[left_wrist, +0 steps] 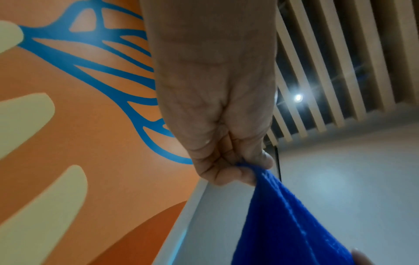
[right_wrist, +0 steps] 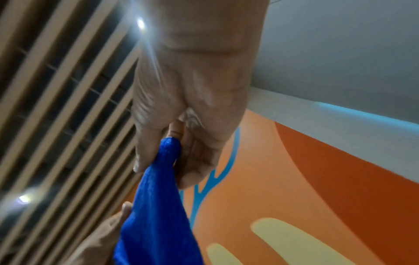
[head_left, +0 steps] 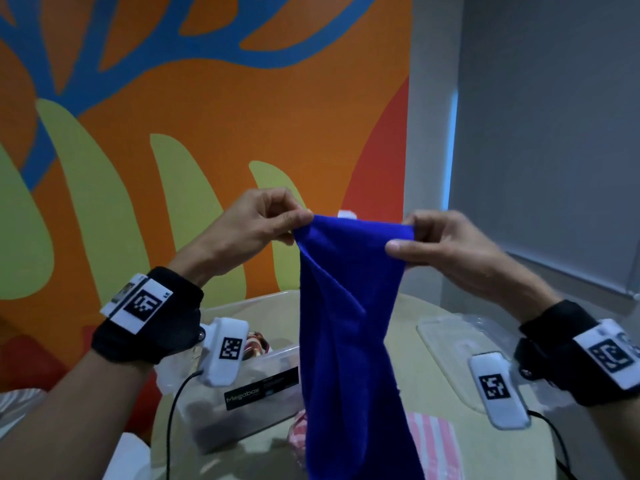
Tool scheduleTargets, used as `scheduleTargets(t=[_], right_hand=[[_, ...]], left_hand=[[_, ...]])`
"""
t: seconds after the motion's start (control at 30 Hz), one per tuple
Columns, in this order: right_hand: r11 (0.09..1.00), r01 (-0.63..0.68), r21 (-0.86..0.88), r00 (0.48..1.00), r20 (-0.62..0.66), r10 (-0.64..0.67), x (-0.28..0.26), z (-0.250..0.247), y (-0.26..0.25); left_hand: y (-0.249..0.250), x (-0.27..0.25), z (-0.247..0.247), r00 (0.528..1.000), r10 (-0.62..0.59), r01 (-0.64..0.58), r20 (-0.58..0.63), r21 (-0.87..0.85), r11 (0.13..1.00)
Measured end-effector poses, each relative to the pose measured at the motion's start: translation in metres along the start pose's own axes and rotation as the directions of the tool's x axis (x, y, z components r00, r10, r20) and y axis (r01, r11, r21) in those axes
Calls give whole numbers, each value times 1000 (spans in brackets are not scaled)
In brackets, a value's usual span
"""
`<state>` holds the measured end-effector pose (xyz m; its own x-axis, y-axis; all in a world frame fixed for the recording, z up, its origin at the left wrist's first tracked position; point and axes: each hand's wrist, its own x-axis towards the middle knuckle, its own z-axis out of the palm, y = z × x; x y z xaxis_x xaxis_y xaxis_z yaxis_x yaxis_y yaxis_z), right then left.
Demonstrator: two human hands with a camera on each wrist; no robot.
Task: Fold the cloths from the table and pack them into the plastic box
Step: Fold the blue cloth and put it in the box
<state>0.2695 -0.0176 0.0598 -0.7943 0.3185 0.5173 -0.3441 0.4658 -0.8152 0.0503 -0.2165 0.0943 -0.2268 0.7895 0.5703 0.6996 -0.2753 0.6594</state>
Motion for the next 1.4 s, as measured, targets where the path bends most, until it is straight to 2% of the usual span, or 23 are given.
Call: scheduleTargets(t=[0.1,0.17,0.2,0.27,0.33,0.37,0.43,0.5,0.57,0.63,0.7,0.77,0.83,0.87,0.93,1.03,1.1,1.23,1.3,1.33,1.4], right_hand=[[961,191,199,978,-128,-167,-6,-1,-29],[943,207,260,972,-161,-169,-8,-2,-33],[960,159,230,981,-147,-127,-10,-2,-30],[996,0,93,996,-88,9,-16,-4,-13],[994,-111,-9,992,-65,110,-24,-8,4],[991,-134,-26,988,-77,132,-27,-9,10],[993,-115,14,986,-120,116,-30,-13,12],[992,-70,107,977,-196,90,-27,-17,7],[959,-24,282,963,-251,97,-25,-19,3],[918,-62,391,978,-160,135,-30,-13,9],[932,-190,309,979,-9,203,-40,3,24],[926,-241,291,967,-7,254,-45,15,31],[890,-212,403,961,-78,265,-42,21,25],[874,-185,449,957,-120,264,-39,20,20],[865,-159,477,944,-183,275,-32,18,11],[885,-169,434,905,-288,314,-25,13,13],[891,-191,412,866,-356,351,-25,10,17],[899,-212,384,825,-422,375,-26,3,24],[899,-174,401,811,-460,362,-27,-5,23],[885,-159,438,810,-454,371,-28,-10,22],[788,-183,588,848,-312,429,-38,-12,21]], left_hand=[[20,2,3,997,65,-76,-48,-262,962],[27,4,9,996,73,-87,-53,-377,922],[26,3,13,998,55,-62,-29,-351,934],[16,0,21,996,-24,38,91,-158,987],[1,-4,26,955,-134,114,265,90,989],[-5,-6,29,928,-174,129,328,156,979],[-11,-9,34,908,-197,155,370,142,978],[-11,-9,38,929,-148,157,340,1,988],[-9,-6,46,955,-116,180,274,-225,957],[-1,-1,55,969,-145,213,202,-372,904],[4,4,62,973,-183,225,143,-380,897],[6,8,67,976,-216,213,36,-383,899],[7,7,73,963,-266,205,-40,-532,822],[11,3,78,957,-289,221,-8,-625,749],[9,-13,91,946,-285,311,158,-699,644],[6,-38,116,910,-170,386,377,-626,678],[2,-42,127,899,-199,413,389,-607,680],[-10,-47,134,883,-234,466,407,-701,540],[-18,-53,150,878,-227,471,421,-678,565],[-23,-56,157,881,-250,467,401,-661,587],[-31,-60,171,888,-315,460,336,-676,576]])
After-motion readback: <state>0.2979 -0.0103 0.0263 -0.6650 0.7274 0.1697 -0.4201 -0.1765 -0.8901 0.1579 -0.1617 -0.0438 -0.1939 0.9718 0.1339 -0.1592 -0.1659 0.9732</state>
